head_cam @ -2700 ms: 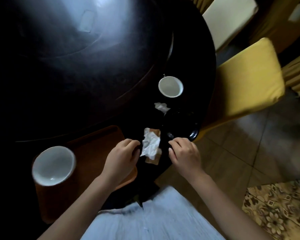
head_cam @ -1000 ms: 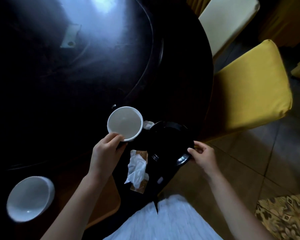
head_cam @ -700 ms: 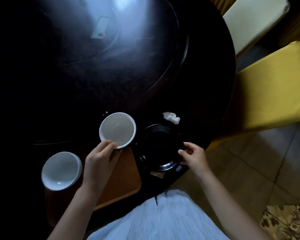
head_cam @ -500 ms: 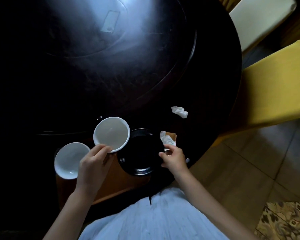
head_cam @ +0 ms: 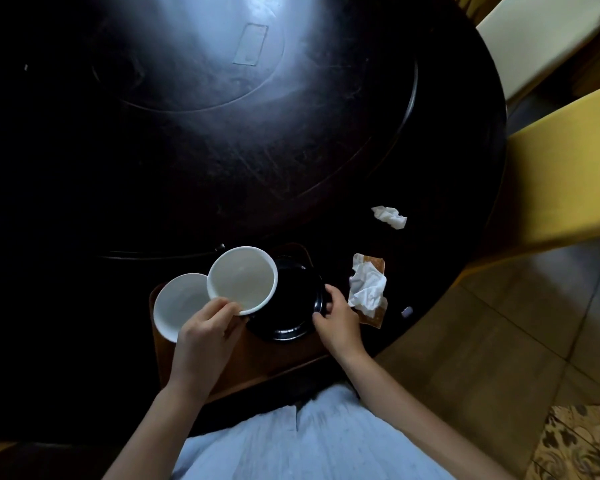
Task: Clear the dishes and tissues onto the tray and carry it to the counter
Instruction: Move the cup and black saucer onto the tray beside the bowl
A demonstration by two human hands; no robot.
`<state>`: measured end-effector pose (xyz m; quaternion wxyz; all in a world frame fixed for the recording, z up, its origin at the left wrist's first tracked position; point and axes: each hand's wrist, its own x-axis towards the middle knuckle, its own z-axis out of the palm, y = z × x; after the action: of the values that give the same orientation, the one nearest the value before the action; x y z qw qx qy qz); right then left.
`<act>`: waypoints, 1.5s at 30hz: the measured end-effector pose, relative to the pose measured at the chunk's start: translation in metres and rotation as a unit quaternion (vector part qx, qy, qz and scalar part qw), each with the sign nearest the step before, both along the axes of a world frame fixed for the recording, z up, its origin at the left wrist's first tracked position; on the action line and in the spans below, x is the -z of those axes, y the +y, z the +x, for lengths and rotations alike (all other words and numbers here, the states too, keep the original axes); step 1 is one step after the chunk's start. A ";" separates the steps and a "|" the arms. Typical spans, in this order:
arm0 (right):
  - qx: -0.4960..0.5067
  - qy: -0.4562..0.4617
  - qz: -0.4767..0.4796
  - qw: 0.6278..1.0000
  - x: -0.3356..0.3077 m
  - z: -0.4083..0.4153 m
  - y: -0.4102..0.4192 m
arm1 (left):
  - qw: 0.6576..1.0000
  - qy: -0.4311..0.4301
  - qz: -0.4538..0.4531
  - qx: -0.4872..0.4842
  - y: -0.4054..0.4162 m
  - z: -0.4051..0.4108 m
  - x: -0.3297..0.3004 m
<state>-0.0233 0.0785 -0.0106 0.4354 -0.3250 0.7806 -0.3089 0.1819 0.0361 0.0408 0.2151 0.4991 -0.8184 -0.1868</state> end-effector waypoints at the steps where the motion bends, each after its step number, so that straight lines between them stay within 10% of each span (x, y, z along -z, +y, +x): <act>1: -0.050 0.041 -0.006 0.998 -0.001 0.003 0.006 | 1.000 0.004 -0.002 0.005 0.001 -0.001 -0.001; 9: -0.333 0.437 -0.064 0.833 0.008 0.022 0.060 | 1.000 -0.002 0.000 0.017 0.006 -0.004 -0.003; 26: -0.468 0.445 -0.142 0.751 0.023 0.008 0.019 | 1.000 0.007 -0.012 0.013 0.014 0.002 0.000; 30: -0.462 0.391 -0.177 0.776 0.016 0.018 0.011 | 1.000 -0.001 -0.018 0.015 0.016 0.001 0.002; 36: -0.183 0.165 -0.164 0.955 -0.002 0.005 0.007 | 0.999 -0.009 -0.018 0.043 0.016 -0.007 0.014; 45: -0.032 -0.031 -0.057 0.997 -0.012 0.009 0.002 | 0.997 -0.037 -0.005 0.062 0.018 -0.032 0.039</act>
<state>-0.0147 0.0803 0.0011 0.4497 -0.3645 0.7371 -0.3487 0.1496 0.0536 0.0019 0.1753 0.4528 -0.8560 -0.1777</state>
